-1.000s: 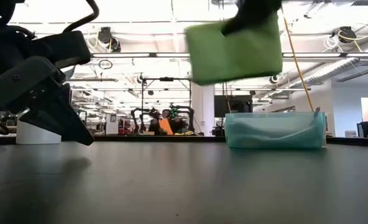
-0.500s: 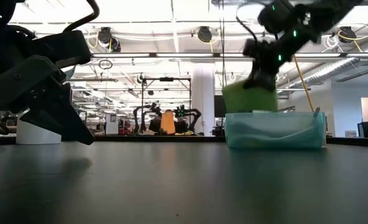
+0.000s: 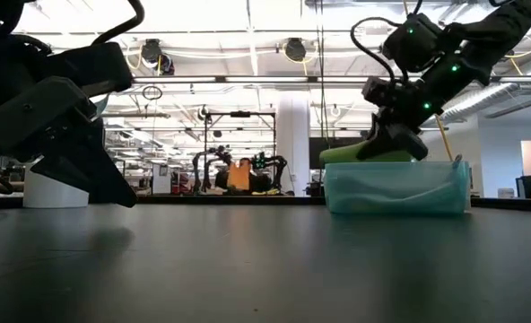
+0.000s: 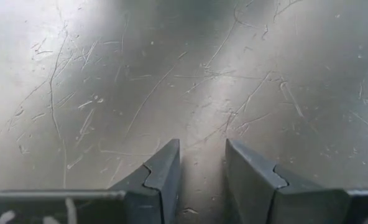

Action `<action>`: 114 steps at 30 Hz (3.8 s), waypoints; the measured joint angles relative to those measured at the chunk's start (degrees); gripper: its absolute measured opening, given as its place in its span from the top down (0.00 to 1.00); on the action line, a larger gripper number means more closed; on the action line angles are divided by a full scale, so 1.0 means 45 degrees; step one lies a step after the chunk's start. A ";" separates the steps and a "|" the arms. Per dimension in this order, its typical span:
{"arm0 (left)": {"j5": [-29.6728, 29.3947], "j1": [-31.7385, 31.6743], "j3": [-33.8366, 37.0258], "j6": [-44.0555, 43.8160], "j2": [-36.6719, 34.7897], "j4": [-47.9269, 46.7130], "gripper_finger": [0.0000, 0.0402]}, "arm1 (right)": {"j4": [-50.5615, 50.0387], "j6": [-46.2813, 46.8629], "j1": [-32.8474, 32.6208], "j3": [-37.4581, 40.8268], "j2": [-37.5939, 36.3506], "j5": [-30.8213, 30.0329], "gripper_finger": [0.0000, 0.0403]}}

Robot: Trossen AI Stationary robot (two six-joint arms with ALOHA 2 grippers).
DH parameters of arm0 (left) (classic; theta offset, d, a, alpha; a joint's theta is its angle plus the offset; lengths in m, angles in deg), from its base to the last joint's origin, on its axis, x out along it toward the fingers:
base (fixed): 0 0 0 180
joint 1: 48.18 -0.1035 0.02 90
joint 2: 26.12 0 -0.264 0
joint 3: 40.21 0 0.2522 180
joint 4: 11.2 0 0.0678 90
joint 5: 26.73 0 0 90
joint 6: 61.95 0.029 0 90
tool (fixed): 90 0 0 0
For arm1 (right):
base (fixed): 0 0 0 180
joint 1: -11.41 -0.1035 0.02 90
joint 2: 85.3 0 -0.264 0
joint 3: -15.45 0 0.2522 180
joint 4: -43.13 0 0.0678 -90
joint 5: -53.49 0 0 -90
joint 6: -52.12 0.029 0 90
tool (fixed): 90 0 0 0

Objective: Fold microfiber towels
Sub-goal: Stack the light green microfiber cloth on top of the blue microfiber cloth in the green bin

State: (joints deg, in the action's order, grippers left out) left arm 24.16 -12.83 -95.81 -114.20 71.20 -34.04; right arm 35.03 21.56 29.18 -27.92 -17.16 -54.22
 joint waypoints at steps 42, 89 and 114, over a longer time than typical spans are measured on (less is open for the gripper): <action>-0.0047 -0.0003 -0.0005 0.0151 0.0000 0.0383 0.67 | -0.2696 0.9581 0.1103 -0.1715 -0.0901 0.1224 0.57; 0.0015 0.0010 -0.0005 0.0342 -0.0005 0.0738 0.67 | -0.4573 1.1088 0.1460 -0.1391 0.0297 -0.1729 1.00; 0.0005 0.0010 -0.0005 0.0571 -0.0004 0.1011 0.67 | -0.1322 1.0124 0.0724 -0.0520 -0.1686 -0.1032 1.00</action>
State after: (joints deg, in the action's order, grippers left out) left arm 24.18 -12.79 -95.84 -111.63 71.18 -29.50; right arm 29.08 67.12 32.44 -30.26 -24.75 -58.87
